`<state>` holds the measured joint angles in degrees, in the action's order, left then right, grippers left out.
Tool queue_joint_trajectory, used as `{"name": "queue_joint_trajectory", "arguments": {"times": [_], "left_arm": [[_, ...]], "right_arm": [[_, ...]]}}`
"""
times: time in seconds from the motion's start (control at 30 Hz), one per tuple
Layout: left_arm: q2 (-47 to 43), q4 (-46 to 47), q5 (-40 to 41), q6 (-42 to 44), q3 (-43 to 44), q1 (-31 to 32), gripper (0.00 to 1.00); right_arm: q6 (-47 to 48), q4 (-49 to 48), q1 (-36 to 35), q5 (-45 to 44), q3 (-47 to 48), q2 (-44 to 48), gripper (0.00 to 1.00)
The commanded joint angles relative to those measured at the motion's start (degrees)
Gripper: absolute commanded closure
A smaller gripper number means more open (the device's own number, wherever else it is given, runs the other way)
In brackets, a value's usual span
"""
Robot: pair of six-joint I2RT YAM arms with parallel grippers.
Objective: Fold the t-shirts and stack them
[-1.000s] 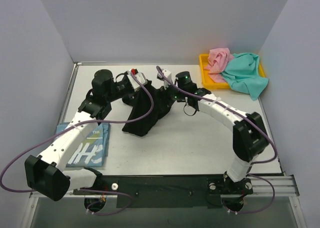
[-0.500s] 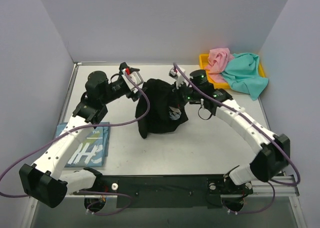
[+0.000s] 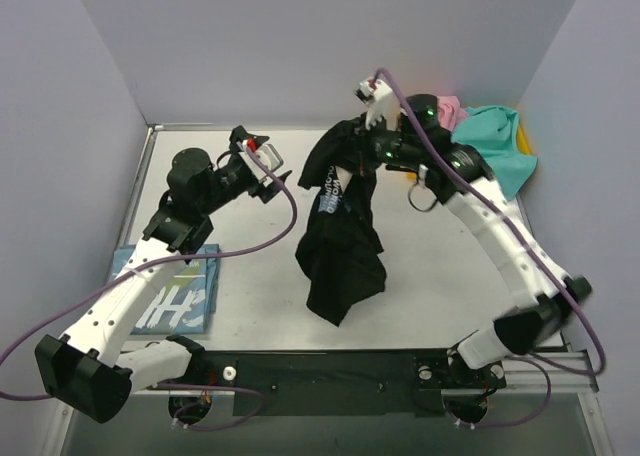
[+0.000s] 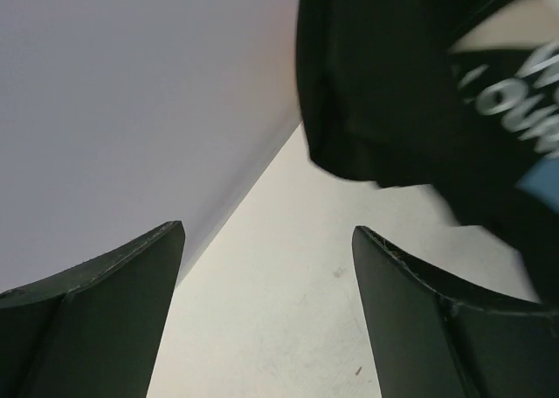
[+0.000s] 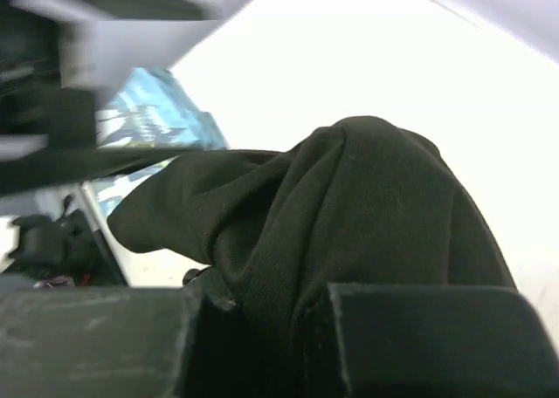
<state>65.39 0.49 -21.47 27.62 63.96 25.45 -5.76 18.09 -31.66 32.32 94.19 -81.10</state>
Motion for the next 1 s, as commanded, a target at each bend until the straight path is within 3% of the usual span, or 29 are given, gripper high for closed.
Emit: {"name": "queue_joint_trajectory", "arguments": {"times": [0.0,0.1,0.17,0.23,0.27,0.3,0.47,0.63,0.93,0.97], "left_arm": [[-1.40,0.74,1.52,1.47,-1.47,-0.14,0.12],[-0.96,-2.49,3.36,0.96,-2.35,-0.14,0.14],[-0.61,-3.65,5.20,-2.28,-2.88,-0.49,0.14],[-0.70,-4.01,5.83,-5.63,-4.02,-1.01,0.14],[-1.13,-4.01,6.35,-7.82,-4.98,-1.19,0.14],[-1.22,-4.01,6.62,-9.06,-5.34,-1.46,0.14],[-2.72,-5.06,13.10,-18.89,-9.73,-2.16,0.15],[-5.35,-7.43,18.92,-27.26,-15.96,-2.07,0.15],[-9.83,-9.28,20.68,-30.69,-17.56,-1.90,0.16],[-10.45,-10.76,21.03,-30.78,-17.12,-1.90,0.16]], "right_arm": [[-3.21,-2.09,7.29,-2.08,5.89,-18.28,0.96],[-5.66,6.50,9.33,-11.11,20.52,-31.20,0.43],[-6.98,14.24,9.51,-17.35,26.80,-34.74,0.34],[-8.04,13.56,9.07,-22.81,20.88,-30.98,0.28],[-8.56,11.73,8.64,-26.56,14.07,-26.44,0.12],[-8.91,11.19,8.28,-28.34,11.04,-24.30,0.06],[-10.14,9.34,3.64,-26.61,-12.85,-10.76,0.10],[-16.28,5.49,-0.07,-22.49,-23.25,-13.01,0.21],[-22.01,-1.83,-1.12,-13.60,-16.06,-30.16,0.39],[-24.02,-1.57,-1.12,-13.16,-15.19,-31.65,0.56]]}}
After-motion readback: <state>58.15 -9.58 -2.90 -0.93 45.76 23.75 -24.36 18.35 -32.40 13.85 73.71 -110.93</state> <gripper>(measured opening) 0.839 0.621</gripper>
